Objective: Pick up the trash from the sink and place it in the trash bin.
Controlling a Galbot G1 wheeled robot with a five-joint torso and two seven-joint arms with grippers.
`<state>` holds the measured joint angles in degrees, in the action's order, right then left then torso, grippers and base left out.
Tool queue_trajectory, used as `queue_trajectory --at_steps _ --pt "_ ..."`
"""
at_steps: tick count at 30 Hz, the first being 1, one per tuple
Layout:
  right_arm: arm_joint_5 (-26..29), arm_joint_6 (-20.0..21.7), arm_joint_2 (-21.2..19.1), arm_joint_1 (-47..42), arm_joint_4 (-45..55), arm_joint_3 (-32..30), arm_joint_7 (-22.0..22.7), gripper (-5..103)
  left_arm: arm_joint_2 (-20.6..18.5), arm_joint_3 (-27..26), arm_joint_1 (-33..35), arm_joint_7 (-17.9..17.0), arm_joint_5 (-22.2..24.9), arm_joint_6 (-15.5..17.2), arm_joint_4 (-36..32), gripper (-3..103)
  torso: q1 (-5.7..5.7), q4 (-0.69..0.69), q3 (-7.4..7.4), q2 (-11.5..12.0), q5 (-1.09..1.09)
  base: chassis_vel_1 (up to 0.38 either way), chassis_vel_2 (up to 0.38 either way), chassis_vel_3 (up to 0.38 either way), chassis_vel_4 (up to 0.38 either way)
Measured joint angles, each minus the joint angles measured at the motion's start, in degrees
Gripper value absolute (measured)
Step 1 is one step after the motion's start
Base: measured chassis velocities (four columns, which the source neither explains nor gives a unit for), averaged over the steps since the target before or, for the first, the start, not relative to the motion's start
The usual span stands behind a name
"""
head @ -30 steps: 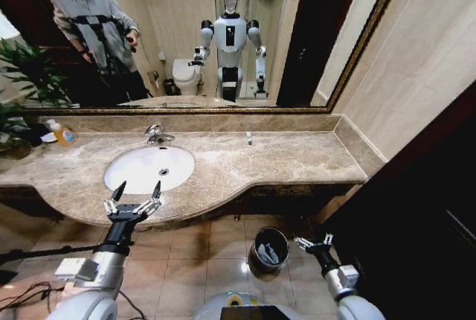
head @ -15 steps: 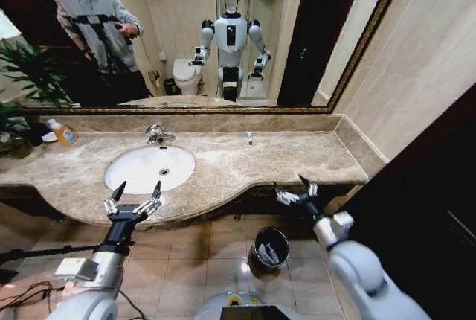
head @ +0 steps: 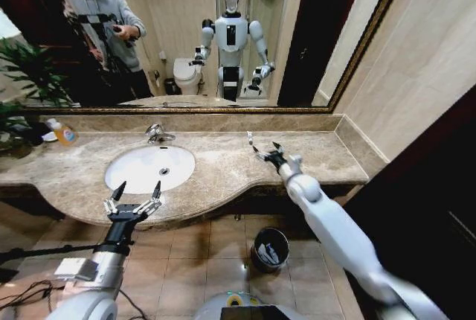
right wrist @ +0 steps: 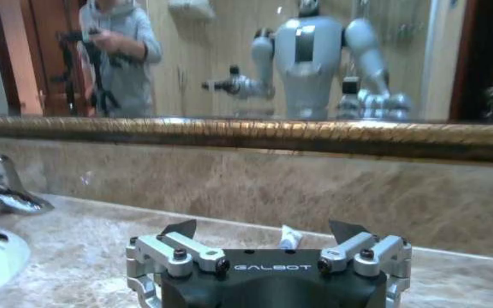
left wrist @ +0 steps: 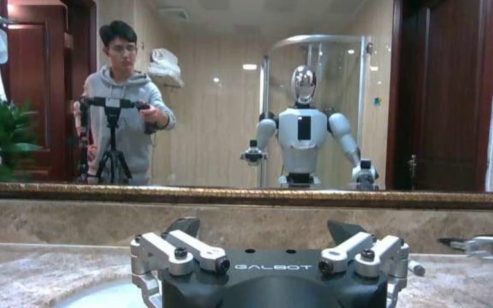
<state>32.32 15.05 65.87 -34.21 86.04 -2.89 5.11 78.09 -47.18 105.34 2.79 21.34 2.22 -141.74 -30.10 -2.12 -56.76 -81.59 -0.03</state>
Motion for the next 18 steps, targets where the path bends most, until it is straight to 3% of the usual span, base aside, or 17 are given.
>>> queue_trajectory --at_steps 7,18 --pt "-2.1 -0.5 6.4 7.3 -13.4 2.5 -1.1 100 0.0 0.0 0.0 0.0 0.0 0.0 0.0 100 0.01 0.0 0.01 0.0 0.02 0.0 0.0 0.0 0.0" --pt "-6.3 -3.0 10.2 10.4 -24.0 0.0 -1.4 100 0.0 0.0 0.0 0.0 0.0 0.0 0.0 100 0.02 0.02 0.01 0.0 0.01 0.0 0.0 0.0 0.0"
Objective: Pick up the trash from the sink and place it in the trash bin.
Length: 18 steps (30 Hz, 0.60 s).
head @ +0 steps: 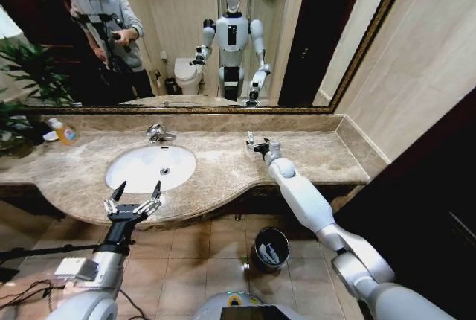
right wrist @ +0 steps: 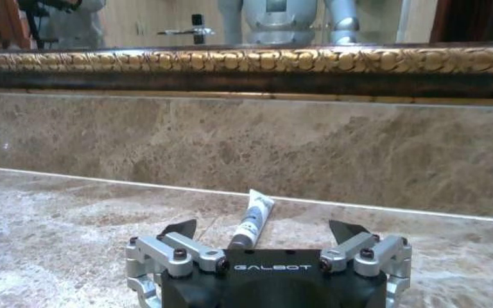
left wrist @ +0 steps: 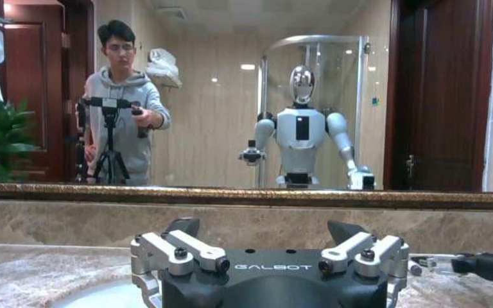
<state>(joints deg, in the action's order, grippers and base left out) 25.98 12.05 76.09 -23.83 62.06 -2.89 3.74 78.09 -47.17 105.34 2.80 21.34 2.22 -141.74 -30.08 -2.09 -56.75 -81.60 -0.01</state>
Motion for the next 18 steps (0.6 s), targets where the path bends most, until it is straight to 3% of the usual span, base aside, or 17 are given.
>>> queue_trajectory --at_steps 2,14,18 --pt "-0.1 -0.2 0.7 0.4 -0.8 0.3 -0.3 103 0.0 0.0 0.0 0.0 0.0 0.0 0.0 100 0.0 -0.02 0.0 0.0 0.01 0.0 0.0 0.0 0.0" --pt "-2.5 -2.5 5.9 3.8 -7.7 1.0 -0.7 96 0.0 0.0 0.0 0.0 0.0 0.0 0.0 100 0.0 -0.02 0.0 0.0 -0.01 0.0 0.0 0.0 0.0" --pt "-3.2 -2.8 6.4 4.2 -9.1 0.7 -0.6 80 0.0 0.0 0.0 0.0 0.0 0.0 0.0 100 0.0 -0.02 0.0 0.0 0.0 0.0 0.0 0.0 0.0"
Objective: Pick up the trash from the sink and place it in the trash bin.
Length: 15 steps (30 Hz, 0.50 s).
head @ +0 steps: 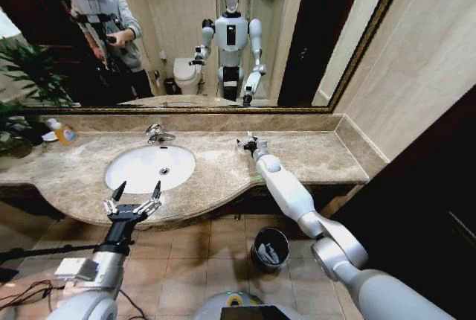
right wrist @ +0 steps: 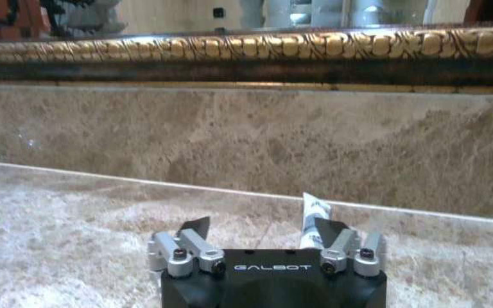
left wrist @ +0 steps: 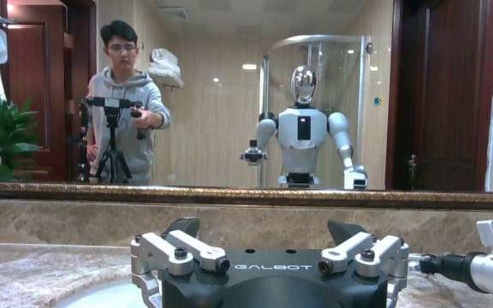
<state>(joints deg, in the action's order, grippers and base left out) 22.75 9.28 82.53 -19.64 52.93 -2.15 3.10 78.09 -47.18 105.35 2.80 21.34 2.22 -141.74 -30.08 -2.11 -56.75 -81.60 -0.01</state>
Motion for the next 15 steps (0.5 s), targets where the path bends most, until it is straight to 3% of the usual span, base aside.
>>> queue_trajectory --at_steps 5,7,10,15 --pt "-0.3 0.0 -0.3 -0.4 0.1 -0.2 0.5 59 0.0 0.0 0.0 0.0 0.0 0.0 0.0 100 0.0 0.0 0.0 0.0 0.01 0.0 0.0 0.0 0.0" --pt "-0.4 0.1 -0.3 -0.5 0.2 -0.3 0.6 59 0.0 0.0 0.0 0.0 0.0 0.0 0.0 100 0.0 0.0 0.0 0.0 0.01 0.0 0.0 0.0 0.0" --pt "-0.9 0.1 -0.4 -0.7 0.1 -0.7 0.7 42 0.0 0.0 0.0 0.0 0.0 0.0 0.0 100 0.0 0.01 0.0 0.0 0.02 0.0 0.0 0.0 0.0" --pt "-1.4 -0.2 -0.2 -0.8 -0.6 -0.8 0.7 27 0.0 0.0 0.0 0.0 0.0 0.0 0.0 100 0.0 0.0 0.01 0.0 0.01 0.0 0.0 0.0 0.0"
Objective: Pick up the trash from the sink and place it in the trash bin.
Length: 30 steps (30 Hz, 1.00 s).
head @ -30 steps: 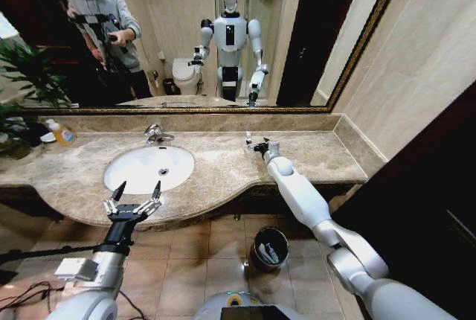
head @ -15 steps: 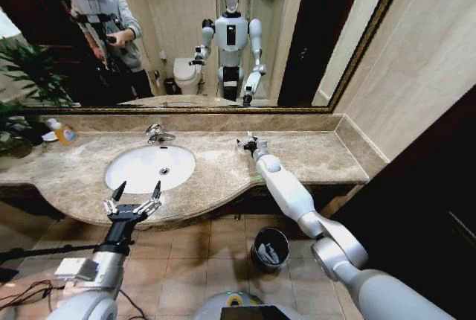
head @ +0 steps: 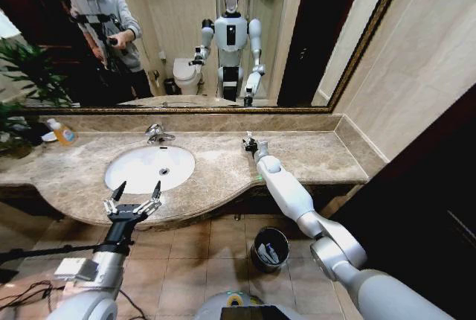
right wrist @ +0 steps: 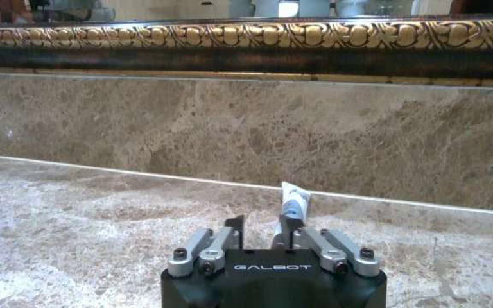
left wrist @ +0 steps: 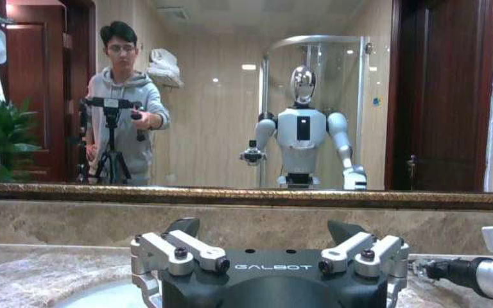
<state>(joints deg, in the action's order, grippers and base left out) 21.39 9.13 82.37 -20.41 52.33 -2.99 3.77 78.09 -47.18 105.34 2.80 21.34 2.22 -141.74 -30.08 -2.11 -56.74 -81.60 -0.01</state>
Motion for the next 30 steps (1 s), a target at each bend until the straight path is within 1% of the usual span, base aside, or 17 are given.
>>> queue_trajectory --at_steps 1,2,3,5,6,7,10,14,17,20,21,22,23,25,26,29,30 --pt "-0.1 -0.1 0.0 -0.1 -0.3 0.0 0.0 21 0.0 0.0 0.0 0.0 0.0 0.0 0.0 100 0.0 0.0 -0.01 0.0 0.02 0.0 0.0 0.0 0.0" --pt "-0.2 -0.2 0.0 -0.1 -0.4 0.0 0.0 21 0.0 0.0 0.0 0.0 0.0 0.0 0.0 100 -0.01 0.0 -0.01 0.0 0.02 0.0 0.0 0.0 0.0" --pt "-0.3 -0.3 0.0 -0.1 -0.6 -0.1 0.0 10 0.0 0.0 0.0 0.0 0.0 0.0 0.0 100 0.0 0.0 0.0 0.0 0.01 0.0 0.0 0.0 0.0" --pt "-0.3 -0.4 -0.1 -0.1 -0.7 -0.1 -0.1 10 0.0 0.0 0.0 0.0 0.0 0.0 0.0 100 0.0 0.0 0.0 0.0 0.01 0.0 0.0 0.0 0.0" --pt "-0.3 -0.5 -0.2 -0.1 -0.8 -0.1 -0.1 5 0.0 0.0 0.0 0.0 0.0 0.0 0.0 100 0.0 0.0 0.0 0.0 0.01 0.0 0.0 0.0 0.0" --pt "-0.2 -0.7 -0.4 -0.1 -0.8 -0.2 -0.1 2 0.0 0.0 0.0 0.0 0.0 0.0 0.0 100 -0.01 0.0 -0.01 0.0 0.02 0.0 0.0 0.0 0.0" --pt "0.9 -0.7 -1.2 -0.8 1.1 -0.3 -0.2 1 0.0 0.0 0.0 0.0 0.0 0.0 0.0 100 0.0 0.0 -0.01 0.0 0.01 0.0 0.0 0.0 0.0" --pt "3.1 -1.5 -3.4 -1.4 5.3 -0.7 -0.7 0 0.0 0.0 0.0 0.0 0.0 0.0 0.0 100 0.0 0.0 0.0 0.0 0.0 0.0 0.0 0.0 0.0" --pt "3.1 -1.8 -4.2 -0.2 4.6 -1.2 -1.0 0 0.0 0.0 0.0 0.0 0.0 0.0 0.0 100 0.0 0.01 0.0 0.0 0.0 0.0 0.0 0.0 0.0" --pt "3.2 -2.2 -4.8 1.4 1.8 -1.9 -1.3 15 0.0 0.0 0.0 0.0 0.0 0.0 0.0 100 0.0 0.01 0.0 0.0 0.01 0.0 0.0 0.0 0.0" --pt "3.2 -2.2 -4.8 1.4 1.8 -1.9 -1.3 15 0.0 0.0 0.0 0.0 0.0 0.0 0.0 100 0.0 0.01 0.0 0.0 0.01 0.0 0.0 0.0 0.0" --pt "3.3 -2.4 -4.9 1.8 0.9 -2.0 -1.5 21 0.0 0.0 0.0 0.0 0.0 0.0 0.0 100 -0.01 0.01 -0.01 0.0 0.02 0.0 0.0 0.0 0.0" --pt "3.3 -2.5 -4.9 2.1 0.2 -2.1 -1.6 21 0.0 0.0 0.0 0.0 0.0 0.0 0.0 100 -0.01 0.01 -0.01 0.0 0.02 0.0 0.0 0.0 0.0" --pt "2.7 -3.4 -4.6 2.9 -2.1 -2.4 -2.1 32 0.0 0.0 0.0 0.0 0.0 0.0 0.0 100 0.0 0.01 -0.01 0.0 0.01 0.0 0.0 0.0 0.0" --pt "2.7 -3.4 -4.6 2.9 -2.1 -2.4 -2.1 32 0.0 0.0 0.0 0.0 0.0 0.0 0.0 100 0.0 0.01 -0.01 0.0 0.01 0.0 0.0 0.0 0.0" --pt "2.1 -3.9 -4.3 3.6 -4.2 -2.4 -2.4 49 0.0 0.0 0.0 0.0 0.0 0.0 0.0 100 0.0 0.0 0.0 0.0 0.0 0.0 0.0 0.0 0.0" --pt "2.1 -3.9 -4.3 3.6 -4.2 -2.4 -2.4 49 0.0 0.0 0.0 0.0 0.0 0.0 0.0 100 0.0 0.0 0.0 0.0 0.0 0.0 0.0 0.0 0.0"
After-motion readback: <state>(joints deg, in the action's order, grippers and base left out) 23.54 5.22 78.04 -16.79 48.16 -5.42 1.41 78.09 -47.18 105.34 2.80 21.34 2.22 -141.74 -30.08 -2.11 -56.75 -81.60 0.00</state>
